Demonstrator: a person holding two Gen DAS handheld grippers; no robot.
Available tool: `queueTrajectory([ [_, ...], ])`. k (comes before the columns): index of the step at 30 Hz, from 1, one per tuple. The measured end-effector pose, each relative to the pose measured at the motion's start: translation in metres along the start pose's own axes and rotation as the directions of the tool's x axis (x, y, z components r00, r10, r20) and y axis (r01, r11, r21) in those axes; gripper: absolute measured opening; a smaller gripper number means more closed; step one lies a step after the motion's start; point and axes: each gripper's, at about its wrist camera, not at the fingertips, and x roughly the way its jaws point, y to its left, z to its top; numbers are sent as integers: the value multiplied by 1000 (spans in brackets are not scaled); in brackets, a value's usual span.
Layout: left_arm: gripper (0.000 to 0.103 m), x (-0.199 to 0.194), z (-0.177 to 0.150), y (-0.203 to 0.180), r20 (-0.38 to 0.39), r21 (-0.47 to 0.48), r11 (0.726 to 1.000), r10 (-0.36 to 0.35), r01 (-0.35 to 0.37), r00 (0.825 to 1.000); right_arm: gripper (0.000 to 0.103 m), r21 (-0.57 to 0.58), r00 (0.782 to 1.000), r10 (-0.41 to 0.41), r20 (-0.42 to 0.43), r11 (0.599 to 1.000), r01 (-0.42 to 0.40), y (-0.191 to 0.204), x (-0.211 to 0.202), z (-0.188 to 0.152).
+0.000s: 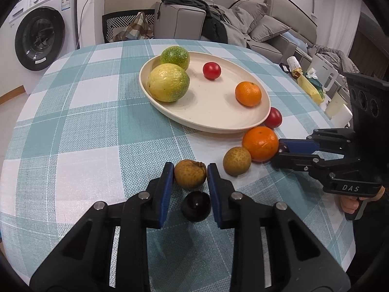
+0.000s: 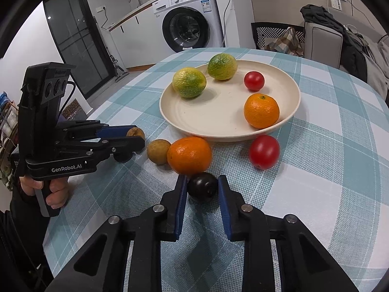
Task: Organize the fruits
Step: 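Grasp the small brown pear with the left tool while the right tool grasps a dark plum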
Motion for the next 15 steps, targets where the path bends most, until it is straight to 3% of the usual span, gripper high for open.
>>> queueTrajectory([
  [9, 25, -9, 1, 0, 33, -7, 1000, -16, 16, 999, 26, 4, 1000, 0, 31, 1000, 0, -1, -6, 2],
  [15, 25, -12, 1, 4, 54, -24, 1000, -14, 15, 998, 26, 51, 994, -14, 110, 999, 8, -10, -21, 5],
])
